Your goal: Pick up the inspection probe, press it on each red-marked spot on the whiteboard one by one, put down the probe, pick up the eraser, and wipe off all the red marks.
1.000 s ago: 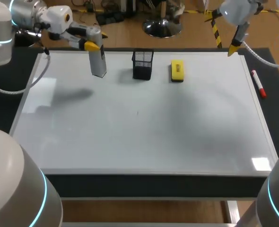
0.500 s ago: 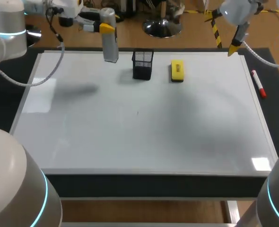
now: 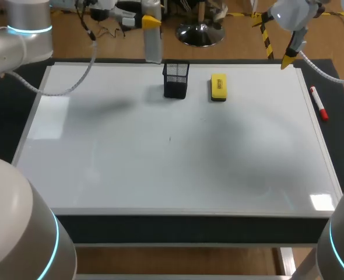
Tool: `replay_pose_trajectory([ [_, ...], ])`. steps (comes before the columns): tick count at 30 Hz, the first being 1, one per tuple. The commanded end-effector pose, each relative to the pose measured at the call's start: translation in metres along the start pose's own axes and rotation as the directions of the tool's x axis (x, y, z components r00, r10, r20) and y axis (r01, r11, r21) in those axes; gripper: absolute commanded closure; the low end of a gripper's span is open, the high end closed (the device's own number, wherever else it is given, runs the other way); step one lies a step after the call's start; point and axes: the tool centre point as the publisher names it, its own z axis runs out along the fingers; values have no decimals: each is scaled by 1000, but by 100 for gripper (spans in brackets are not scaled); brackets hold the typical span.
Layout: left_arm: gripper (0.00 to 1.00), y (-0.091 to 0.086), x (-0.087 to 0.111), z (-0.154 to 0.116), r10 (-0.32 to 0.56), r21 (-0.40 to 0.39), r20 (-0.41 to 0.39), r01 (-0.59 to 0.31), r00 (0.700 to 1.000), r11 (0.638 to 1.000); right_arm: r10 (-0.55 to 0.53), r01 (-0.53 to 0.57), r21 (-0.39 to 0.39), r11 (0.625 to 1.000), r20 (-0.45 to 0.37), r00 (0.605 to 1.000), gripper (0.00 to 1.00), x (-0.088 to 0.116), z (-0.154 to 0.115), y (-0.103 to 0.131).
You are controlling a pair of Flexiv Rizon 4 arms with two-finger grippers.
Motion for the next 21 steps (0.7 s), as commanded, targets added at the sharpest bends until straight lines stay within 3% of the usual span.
replay_pose_trajectory([
  [1, 100, 7, -10, 14, -3, 18, 7, 3, 1000, 1000, -1, 1, 3, 1000, -4, 1000, 0, 0, -1, 0],
  [21, 100, 30, -36, 42, -28, 33, 9, 28, 1000, 999, -1, 1, 3, 1000, -4, 1000, 0, 0, -1, 0],
])
